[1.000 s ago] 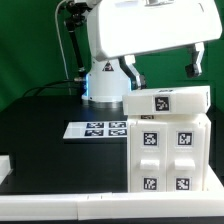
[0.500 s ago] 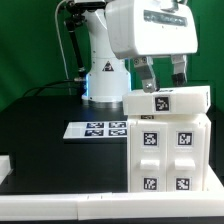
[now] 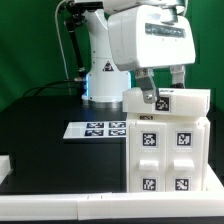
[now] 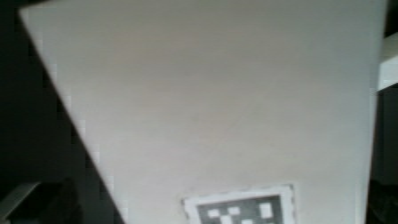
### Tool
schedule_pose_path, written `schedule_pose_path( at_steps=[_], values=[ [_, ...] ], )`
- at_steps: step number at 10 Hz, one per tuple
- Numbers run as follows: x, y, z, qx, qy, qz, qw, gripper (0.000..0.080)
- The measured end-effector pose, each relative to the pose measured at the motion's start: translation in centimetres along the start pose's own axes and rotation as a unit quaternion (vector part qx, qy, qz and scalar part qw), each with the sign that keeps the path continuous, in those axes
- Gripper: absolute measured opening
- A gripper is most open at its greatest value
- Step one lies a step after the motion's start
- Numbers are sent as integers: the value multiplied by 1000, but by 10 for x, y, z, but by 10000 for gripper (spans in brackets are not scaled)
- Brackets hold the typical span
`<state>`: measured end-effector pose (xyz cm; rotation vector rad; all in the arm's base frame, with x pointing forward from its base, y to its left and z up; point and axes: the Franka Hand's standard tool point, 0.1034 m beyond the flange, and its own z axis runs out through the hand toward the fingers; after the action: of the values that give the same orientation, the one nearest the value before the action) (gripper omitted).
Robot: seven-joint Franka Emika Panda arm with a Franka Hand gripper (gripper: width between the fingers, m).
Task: Assemble cabinet
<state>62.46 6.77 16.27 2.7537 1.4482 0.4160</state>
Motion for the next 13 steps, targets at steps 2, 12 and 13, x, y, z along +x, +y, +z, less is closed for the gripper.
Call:
schedule_pose_path(
  at_steps=[2,12,13],
  values=[
    [-1,1,0,0,-1,5,1000,658],
    [-3,0,1,-7,8,315,949,555],
    [-2,-1,2,-6,8,367,930,555]
  ],
)
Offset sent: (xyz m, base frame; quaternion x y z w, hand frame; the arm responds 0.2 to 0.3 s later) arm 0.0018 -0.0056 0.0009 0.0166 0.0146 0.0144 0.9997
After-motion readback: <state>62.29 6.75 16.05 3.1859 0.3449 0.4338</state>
